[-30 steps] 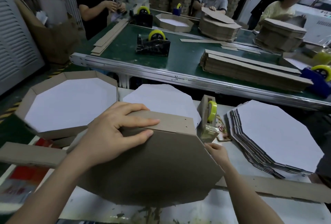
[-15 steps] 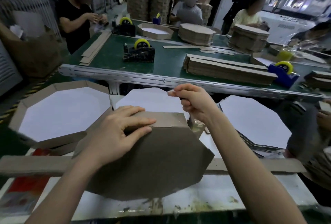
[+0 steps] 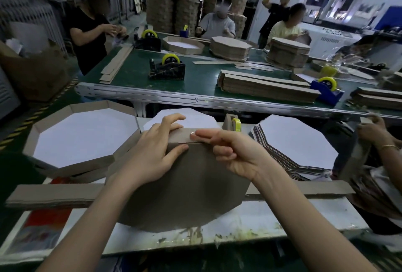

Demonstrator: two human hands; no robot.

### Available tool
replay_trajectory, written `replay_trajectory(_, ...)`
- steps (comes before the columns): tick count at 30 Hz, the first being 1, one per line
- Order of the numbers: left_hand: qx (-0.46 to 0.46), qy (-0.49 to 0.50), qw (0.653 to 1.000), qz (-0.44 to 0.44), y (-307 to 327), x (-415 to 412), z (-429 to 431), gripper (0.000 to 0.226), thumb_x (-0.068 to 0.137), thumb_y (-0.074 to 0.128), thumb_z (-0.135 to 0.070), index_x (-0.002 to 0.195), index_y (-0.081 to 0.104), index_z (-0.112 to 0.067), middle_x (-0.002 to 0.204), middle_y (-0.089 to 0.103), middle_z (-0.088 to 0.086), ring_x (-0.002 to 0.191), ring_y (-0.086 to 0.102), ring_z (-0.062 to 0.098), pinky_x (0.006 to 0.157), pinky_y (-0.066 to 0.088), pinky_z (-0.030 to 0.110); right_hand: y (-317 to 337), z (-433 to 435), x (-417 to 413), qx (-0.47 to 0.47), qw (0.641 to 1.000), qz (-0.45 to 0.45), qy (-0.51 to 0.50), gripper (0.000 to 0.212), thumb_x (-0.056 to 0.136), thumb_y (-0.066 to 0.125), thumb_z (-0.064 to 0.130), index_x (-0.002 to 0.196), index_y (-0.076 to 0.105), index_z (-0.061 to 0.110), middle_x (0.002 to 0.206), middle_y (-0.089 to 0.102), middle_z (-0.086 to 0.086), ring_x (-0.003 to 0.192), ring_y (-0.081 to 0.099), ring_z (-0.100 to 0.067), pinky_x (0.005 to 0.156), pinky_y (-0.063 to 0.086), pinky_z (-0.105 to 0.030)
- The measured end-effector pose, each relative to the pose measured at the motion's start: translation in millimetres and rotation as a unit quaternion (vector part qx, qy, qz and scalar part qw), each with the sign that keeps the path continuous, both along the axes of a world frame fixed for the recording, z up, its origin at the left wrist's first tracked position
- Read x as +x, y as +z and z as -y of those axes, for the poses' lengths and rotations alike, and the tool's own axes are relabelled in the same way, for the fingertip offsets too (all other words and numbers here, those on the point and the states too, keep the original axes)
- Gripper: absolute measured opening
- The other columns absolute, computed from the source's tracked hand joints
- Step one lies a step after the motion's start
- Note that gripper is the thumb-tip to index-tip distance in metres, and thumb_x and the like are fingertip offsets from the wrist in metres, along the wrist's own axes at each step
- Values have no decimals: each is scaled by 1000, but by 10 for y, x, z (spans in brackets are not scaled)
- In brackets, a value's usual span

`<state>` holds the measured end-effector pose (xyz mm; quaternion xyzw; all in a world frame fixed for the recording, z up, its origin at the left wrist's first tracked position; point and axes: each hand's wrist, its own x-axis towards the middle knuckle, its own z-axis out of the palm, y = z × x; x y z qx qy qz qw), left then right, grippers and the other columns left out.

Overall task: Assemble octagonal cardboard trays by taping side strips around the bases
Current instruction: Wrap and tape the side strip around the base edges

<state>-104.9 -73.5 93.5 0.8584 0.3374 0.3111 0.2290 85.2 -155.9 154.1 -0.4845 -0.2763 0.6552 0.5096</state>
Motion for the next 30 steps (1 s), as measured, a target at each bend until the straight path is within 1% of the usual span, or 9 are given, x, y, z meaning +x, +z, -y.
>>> replay_trajectory(3, 25, -16, 999, -16, 23, -15, 59, 48, 95, 51, -45, 132, 23, -55, 135, 47, -16, 122, 39, 11, 95, 37, 38, -41, 147, -51, -2, 999, -25, -19, 33, 96, 33, -5, 113, 61, -2, 115, 68, -11, 34, 33, -2, 30, 25, -9)
replay_trajectory(6, 68, -25, 996, -53, 51, -9, 97, 40, 98, 49, -38, 134, 40, -50, 137, 48, -14, 125, 36, 10, 98, 33, 34, -57, 242, -87, -6, 998, -50, -30, 34, 96, 32, -4, 116, 60, -3, 115, 67, -11, 34, 34, -3, 30, 25, -8)
replay_trajectory(9, 84, -16, 993, -80, 71, -15, 105, 36, 100, 40, -41, 133, 52, -44, 138, 49, -7, 129, 37, 16, 103, 30, 36, -94, 295, -89, -14, 998, -52, -25, 36, 96, 32, -3, 117, 60, -4, 109, 70, -12, 33, 34, -4, 30, 26, -9)
replay_trajectory(13, 86, -9, 991, -102, 84, -15, 105, 38, 100, 42, -38, 137, 48, -44, 140, 46, -7, 129, 35, 15, 104, 29, 35, -216, 306, -63, -19, 999, -43, -11, 36, 95, 34, -3, 116, 63, -2, 104, 74, -8, 36, 34, -4, 30, 26, -9)
replay_trajectory(16, 95, -5, 988, -125, 97, -1, 104, 42, 100, 40, -40, 141, 42, -44, 139, 45, -8, 128, 37, 16, 102, 35, 37, -315, 277, -34, -18, 1000, -24, -1, 35, 93, 39, -3, 114, 66, 1, 110, 73, -6, 36, 33, -4, 30, 26, -11)
replay_trajectory(19, 104, -5, 984, -144, 114, 5, 105, 43, 100, 37, -41, 142, 36, -50, 142, 43, -8, 127, 38, 19, 101, 38, 39, -389, 256, 5, -17, 1000, -15, 13, 37, 90, 42, -3, 111, 71, 4, 116, 72, -6, 36, 31, -3, 30, 26, -12)
replay_trajectory(23, 100, -15, 983, -154, 121, 19, 88, 43, 100, 36, -40, 139, 31, -59, 147, 39, -9, 129, 35, 18, 104, 34, 39, -385, 238, 50, 4, 999, -33, 32, 39, 85, 45, -2, 114, 71, 5, 121, 70, -7, 35, 29, -3, 31, 25, -12)
replay_trajectory(27, 84, -24, 987, -138, 121, 44, 91, 43, 99, 42, -39, 139, 36, -55, 143, 43, -10, 129, 35, 15, 102, 35, 39, -323, 209, 73, 18, 996, -78, 37, 39, 73, 51, 1, 104, 76, 4, 117, 72, -7, 32, 28, -4, 31, 23, -11)
replay_trajectory(30, 71, -15, 988, -135, 114, 29, 59, 41, 99, 41, -41, 138, 39, -54, 142, 44, -11, 129, 35, 14, 100, 34, 37, -344, 180, 70, 5, 997, -55, 48, 40, 81, 44, -3, 97, 80, 8, 113, 73, -5, 32, 27, -3, 31, 23, -11)
